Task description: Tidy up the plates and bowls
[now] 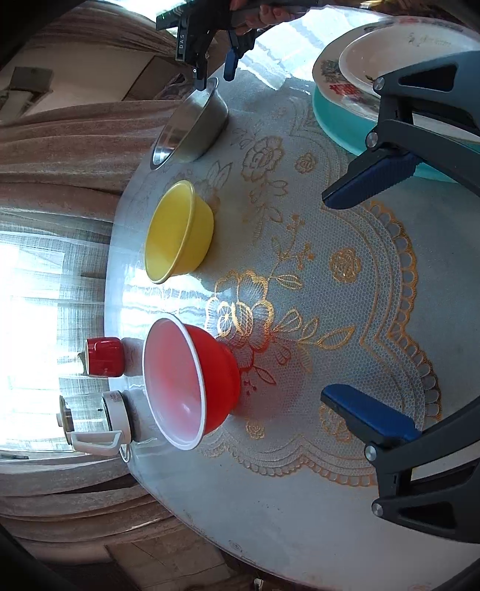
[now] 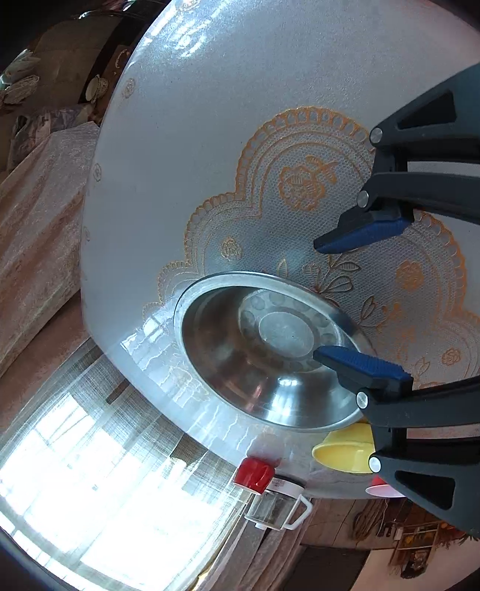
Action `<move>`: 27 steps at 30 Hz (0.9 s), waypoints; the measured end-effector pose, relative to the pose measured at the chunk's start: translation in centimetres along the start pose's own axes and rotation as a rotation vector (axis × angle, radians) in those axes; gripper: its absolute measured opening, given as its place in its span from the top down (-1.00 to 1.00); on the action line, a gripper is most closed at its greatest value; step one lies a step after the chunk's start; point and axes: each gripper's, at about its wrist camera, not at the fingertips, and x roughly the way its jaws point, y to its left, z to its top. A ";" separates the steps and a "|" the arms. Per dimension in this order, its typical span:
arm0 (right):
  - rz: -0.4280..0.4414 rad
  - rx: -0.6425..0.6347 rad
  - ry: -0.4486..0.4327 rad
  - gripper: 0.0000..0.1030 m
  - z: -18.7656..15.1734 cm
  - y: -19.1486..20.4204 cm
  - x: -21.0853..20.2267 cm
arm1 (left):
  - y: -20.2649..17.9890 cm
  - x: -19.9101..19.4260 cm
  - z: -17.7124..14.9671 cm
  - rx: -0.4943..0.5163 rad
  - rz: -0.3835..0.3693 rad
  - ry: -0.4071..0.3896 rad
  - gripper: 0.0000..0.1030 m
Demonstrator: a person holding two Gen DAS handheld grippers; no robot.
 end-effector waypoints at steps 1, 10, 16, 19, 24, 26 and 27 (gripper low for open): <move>0.015 0.005 0.004 -0.02 0.2 0.0 0.3 | -0.1 0.0 0.5 0.003 -0.005 -0.006 -0.87; 0.090 0.012 0.041 0.52 -0.9 -1.1 1.6 | -2.7 -1.1 5.8 0.038 -0.083 -0.067 -0.87; 0.094 -0.059 0.004 0.60 -2.3 -1.1 0.0 | -7.0 -0.4 8.8 0.080 -0.148 -0.070 -0.87; 0.081 -0.103 -0.029 0.60 -2.8 -1.0 -0.9 | -9.4 0.5 9.9 0.109 -0.196 -0.047 -0.87; 0.091 -0.132 -0.064 0.60 -3.5 -1.4 -1.0 | -11.9 3.3 11.9 0.090 -0.246 0.040 -0.81; 0.090 -0.144 -0.076 0.60 -3.8 -1.5 -1.0 | -12.3 4.6 12.5 0.047 -0.259 0.087 -0.68; 0.087 -0.160 -0.084 0.60 -3.9 -1.5 -1.0 | -12.4 5.2 12.7 0.020 -0.269 0.113 -0.61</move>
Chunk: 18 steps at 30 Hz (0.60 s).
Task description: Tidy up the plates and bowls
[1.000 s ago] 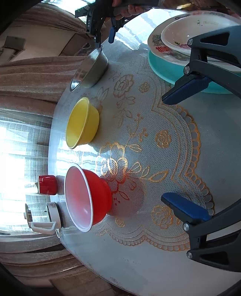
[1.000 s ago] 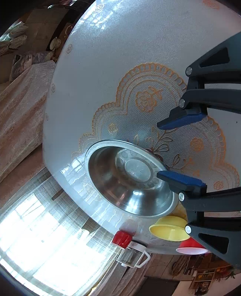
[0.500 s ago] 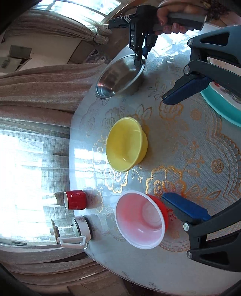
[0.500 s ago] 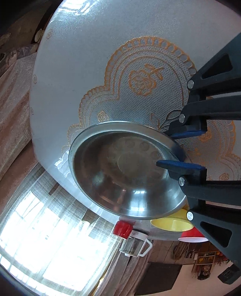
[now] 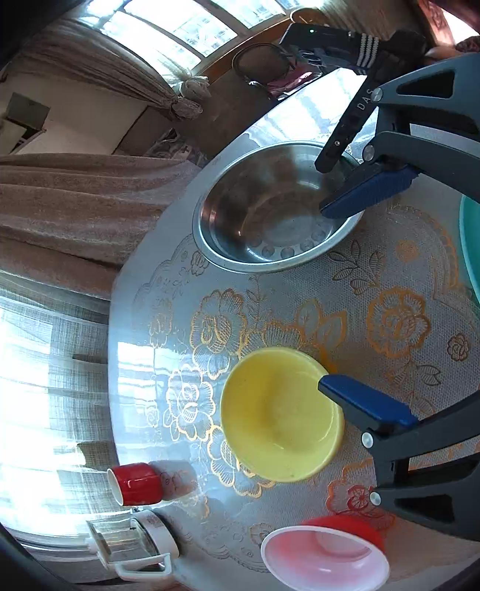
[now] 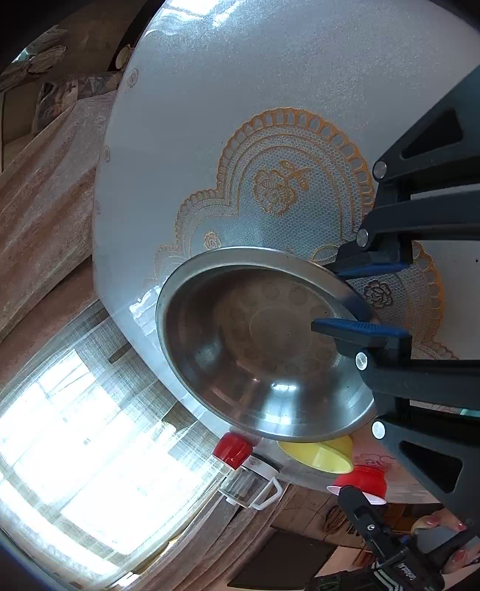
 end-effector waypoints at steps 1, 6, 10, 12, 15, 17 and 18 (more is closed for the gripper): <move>-0.001 -0.019 -0.009 0.60 -0.3 0.1 -0.1 | 0.0 0.6 0.2 -0.023 -0.012 0.017 -0.57; 0.019 -0.040 -0.054 0.60 -0.7 -0.3 -0.2 | -0.7 2.6 0.6 -0.032 -0.031 0.052 -0.39; 0.007 -0.087 -0.091 0.59 -1.2 -0.3 -0.5 | -2.1 3.5 0.7 0.019 -0.025 0.050 -0.20; 0.000 -0.098 -0.089 0.59 -1.2 -0.3 -0.4 | -2.8 3.9 0.8 0.051 -0.019 0.055 -0.04; 0.003 -0.075 -0.079 0.59 -1.2 -0.8 -0.1 | -3.5 4.8 0.7 0.096 0.003 0.070 0.20; 0.016 -0.054 -0.070 0.59 -1.1 -1.2 0.1 | -3.9 5.1 0.5 0.116 0.010 0.062 0.26; 0.025 -0.048 -0.065 0.59 -1.0 -1.4 0.2 | -4.1 5.2 0.4 0.130 0.016 0.058 0.30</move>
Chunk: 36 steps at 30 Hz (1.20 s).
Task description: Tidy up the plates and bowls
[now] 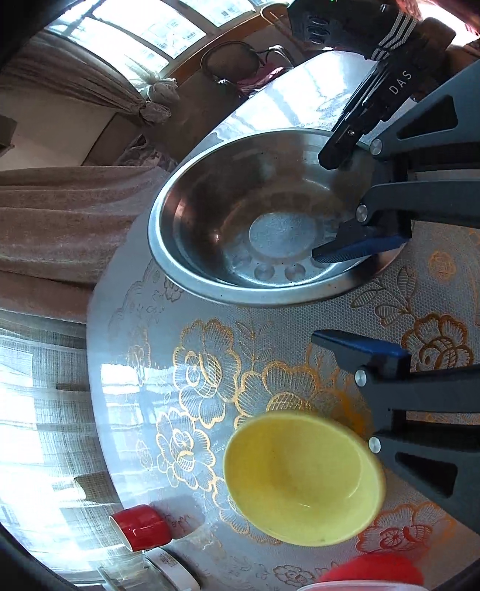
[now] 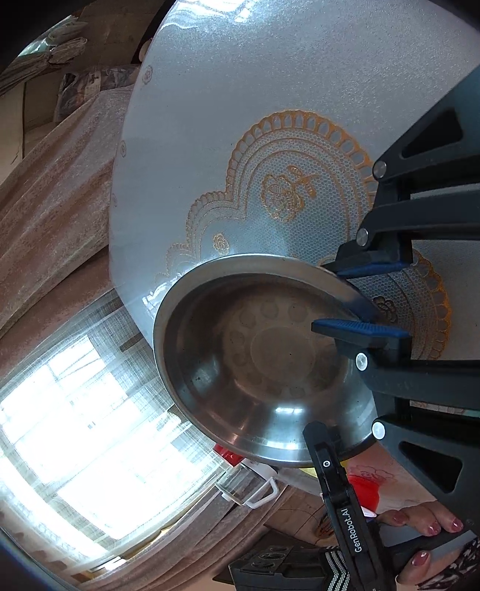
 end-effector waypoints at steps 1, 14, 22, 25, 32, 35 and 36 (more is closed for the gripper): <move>0.005 0.002 0.006 0.59 0.0 0.0 0.1 | -0.3 0.0 0.0 0.012 0.014 -0.005 0.33; -0.026 -0.018 -0.001 0.63 -0.1 0.4 0.0 | -0.9 -0.1 -0.7 0.059 0.047 -0.017 0.63; 0.006 0.015 -0.025 0.63 -1.8 0.4 -1.4 | -1.1 -2.1 -2.4 0.068 0.048 -0.012 0.63; 0.010 0.018 -0.015 0.63 -2.2 0.7 -2.0 | -0.9 -2.7 -3.0 0.058 0.052 -0.002 0.63; -0.019 -0.020 -0.005 0.62 -3.2 2.0 -4.4 | -0.7 -4.2 -4.8 0.048 0.036 -0.016 0.64; -0.018 -0.010 -0.007 0.62 -3.5 2.2 -5.3 | -0.6 -5.1 -5.5 0.045 0.025 -0.034 0.64; -0.016 -0.007 -0.009 0.62 -3.6 2.2 -5.5 | -0.6 -5.6 -5.6 0.047 0.022 -0.040 0.64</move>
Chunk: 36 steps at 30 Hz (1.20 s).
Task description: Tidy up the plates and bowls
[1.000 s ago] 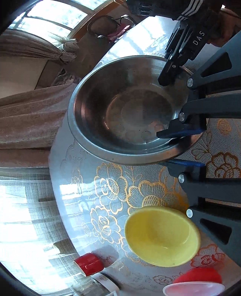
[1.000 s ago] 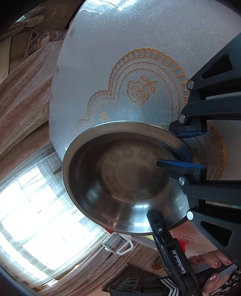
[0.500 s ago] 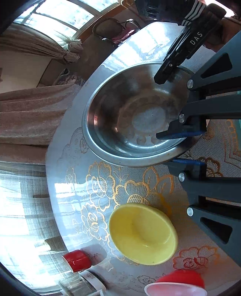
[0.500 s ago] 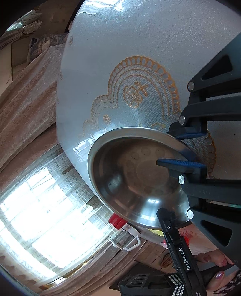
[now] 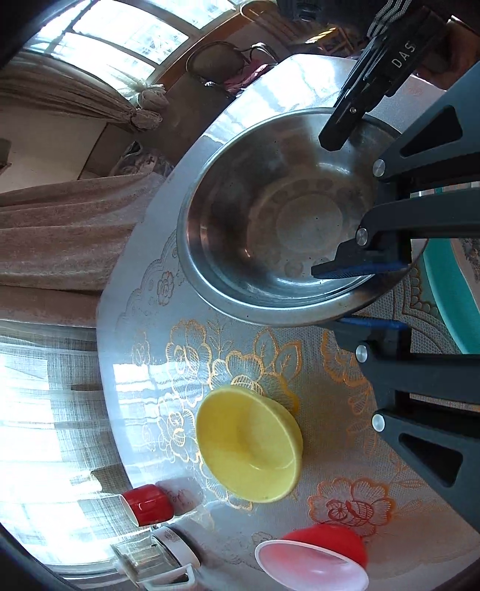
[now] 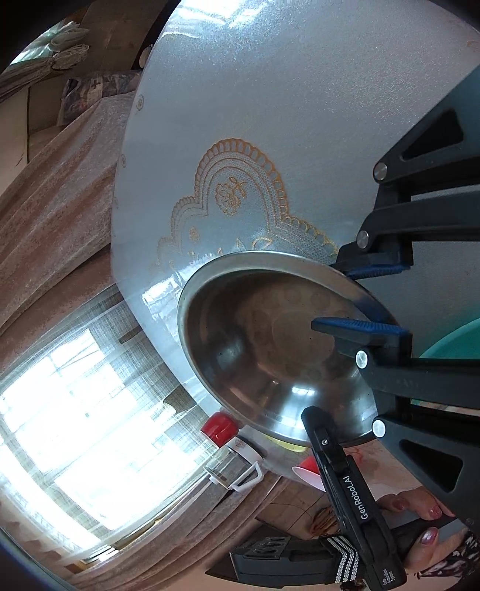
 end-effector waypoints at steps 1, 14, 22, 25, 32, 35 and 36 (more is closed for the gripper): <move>0.000 0.004 -0.001 0.62 -0.1 0.2 -0.3 | 0.0 -0.4 -0.1 0.002 -0.002 -0.006 0.64; 0.033 -0.024 -0.057 0.62 -1.7 3.7 -4.7 | 1.7 -7.0 -2.7 -0.043 -0.035 -0.132 0.63; 0.075 -0.041 -0.050 0.62 -3.2 6.1 -5.9 | 3.6 -10.2 -5.7 -0.094 -0.031 -0.187 0.62; 0.095 -0.045 -0.043 0.62 -3.7 6.9 -6.0 | 4.5 -11.2 -6.6 -0.118 -0.029 -0.196 0.61; 0.113 -0.033 -0.040 0.62 -4.3 7.1 -6.4 | 4.4 -12.3 -7.6 -0.130 -0.045 -0.201 0.60; 0.096 -0.032 -0.051 0.62 -4.5 7.0 -7.2 | 3.8 -12.5 -7.5 -0.131 -0.066 -0.204 0.60; 0.094 -0.033 -0.054 0.62 -4.4 6.9 -7.5 | 3.7 -12.6 -7.6 -0.133 -0.075 -0.206 0.60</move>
